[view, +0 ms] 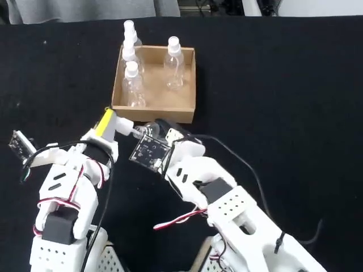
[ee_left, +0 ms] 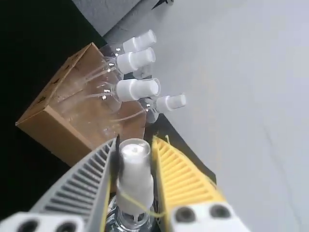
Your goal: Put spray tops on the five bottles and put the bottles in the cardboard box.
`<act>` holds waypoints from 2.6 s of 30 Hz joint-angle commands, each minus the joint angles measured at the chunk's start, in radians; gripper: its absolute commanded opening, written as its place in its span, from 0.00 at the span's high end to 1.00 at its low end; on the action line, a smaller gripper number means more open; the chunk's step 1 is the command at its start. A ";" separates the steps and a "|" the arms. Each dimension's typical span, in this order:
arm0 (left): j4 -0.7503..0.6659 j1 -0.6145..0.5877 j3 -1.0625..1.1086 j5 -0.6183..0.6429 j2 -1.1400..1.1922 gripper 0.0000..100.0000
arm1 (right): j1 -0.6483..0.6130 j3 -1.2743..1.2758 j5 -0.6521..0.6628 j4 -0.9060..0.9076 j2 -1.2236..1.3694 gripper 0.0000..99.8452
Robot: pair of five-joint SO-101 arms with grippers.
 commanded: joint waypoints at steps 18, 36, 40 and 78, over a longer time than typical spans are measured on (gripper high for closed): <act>0.141 0.019 -0.079 -0.043 -0.009 0.69 | -0.023 -0.005 0.003 -0.008 -0.033 0.96; 0.084 -0.216 -0.093 0.103 -0.009 0.69 | -0.026 -0.005 -0.058 -0.018 -0.041 0.96; 0.084 -0.254 -0.090 0.103 -0.009 0.69 | -0.021 -0.002 -0.207 -0.087 -0.041 0.95; 0.218 -0.030 0.025 -0.157 -0.009 0.69 | -0.080 0.033 -0.296 -0.178 -0.033 0.96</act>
